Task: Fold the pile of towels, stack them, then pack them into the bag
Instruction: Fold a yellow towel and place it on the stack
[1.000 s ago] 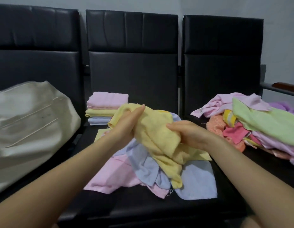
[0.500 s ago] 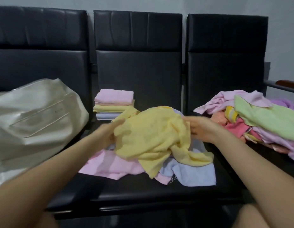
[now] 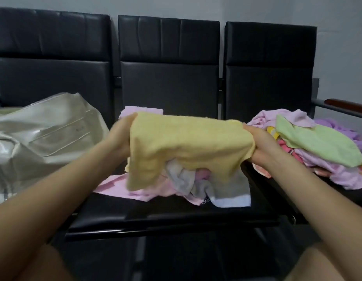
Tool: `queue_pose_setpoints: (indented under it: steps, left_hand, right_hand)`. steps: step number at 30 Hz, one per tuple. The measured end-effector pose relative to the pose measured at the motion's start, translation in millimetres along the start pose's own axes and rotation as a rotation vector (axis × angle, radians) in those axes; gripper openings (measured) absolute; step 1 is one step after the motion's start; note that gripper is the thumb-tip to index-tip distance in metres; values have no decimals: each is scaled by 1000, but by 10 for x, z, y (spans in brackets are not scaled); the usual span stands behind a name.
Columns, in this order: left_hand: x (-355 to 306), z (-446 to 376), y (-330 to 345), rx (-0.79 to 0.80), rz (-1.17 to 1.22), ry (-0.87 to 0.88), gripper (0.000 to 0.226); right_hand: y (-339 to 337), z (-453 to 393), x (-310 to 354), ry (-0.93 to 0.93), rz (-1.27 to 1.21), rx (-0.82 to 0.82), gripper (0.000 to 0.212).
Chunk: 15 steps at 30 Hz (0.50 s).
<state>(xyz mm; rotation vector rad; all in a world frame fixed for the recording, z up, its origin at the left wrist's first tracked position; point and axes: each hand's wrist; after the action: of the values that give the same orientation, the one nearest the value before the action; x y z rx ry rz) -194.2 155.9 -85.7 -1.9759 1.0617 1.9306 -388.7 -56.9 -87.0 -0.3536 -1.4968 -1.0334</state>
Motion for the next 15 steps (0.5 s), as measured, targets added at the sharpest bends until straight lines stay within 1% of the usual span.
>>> queue_pose_setpoints:
  steps: [1,2,4,7,9,10,11,12,13,14,15]
  left_hand:
    - [-48,15,-35,-19,-9,4,20]
    - [-86,24,-77,-16,-21,-15,13]
    - [-72,-6,-169,-55,-36,-44,26]
    - [127,-194,-322,-245,-117,-96,22]
    - [289,-319,-433,-314,-203,-131,21]
    - [369,-387,-484,-331,-245,-135,29]
    - [444,-440,-525,-344,-298,-134,41]
    - [511,-475,-563,-372,-367,-119,50]
    - [578,-497,-603,-394,-509,-78,53]
    - [646,-526,-630,-398,-706,-19,53]
    - [700,-535,-647,-369,-948,29,53]
  right_hand:
    - [7,23,15,0,5,-6,20]
    - [19,57,26,8,7,-2,20]
    - [30,54,-1,11,38,-8,19]
    - [51,-12,-54,-2,116,-36,24]
    - [43,-148,-62,-13,142,-102,21]
    - [35,-249,-69,-26,178,-150,16]
    - [22,-376,-78,-57,244,-207,9]
    - [8,-508,-96,-98,365,-250,13]
    - [-16,-666,-128,-135,512,-263,24]
    - [-44,-783,-185,-161,669,-277,30]
    - [-80,-867,-260,-183,830,-283,29]
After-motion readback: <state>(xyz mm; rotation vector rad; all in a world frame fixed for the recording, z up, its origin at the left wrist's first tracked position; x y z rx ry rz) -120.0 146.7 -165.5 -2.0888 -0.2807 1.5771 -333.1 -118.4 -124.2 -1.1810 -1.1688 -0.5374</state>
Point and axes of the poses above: each hand's wrist, its own z-axis away from the middle knuckle, its own y-axis out of the palm, x = y × z, and after that the axes turned 7 degrees about -x, right-handed
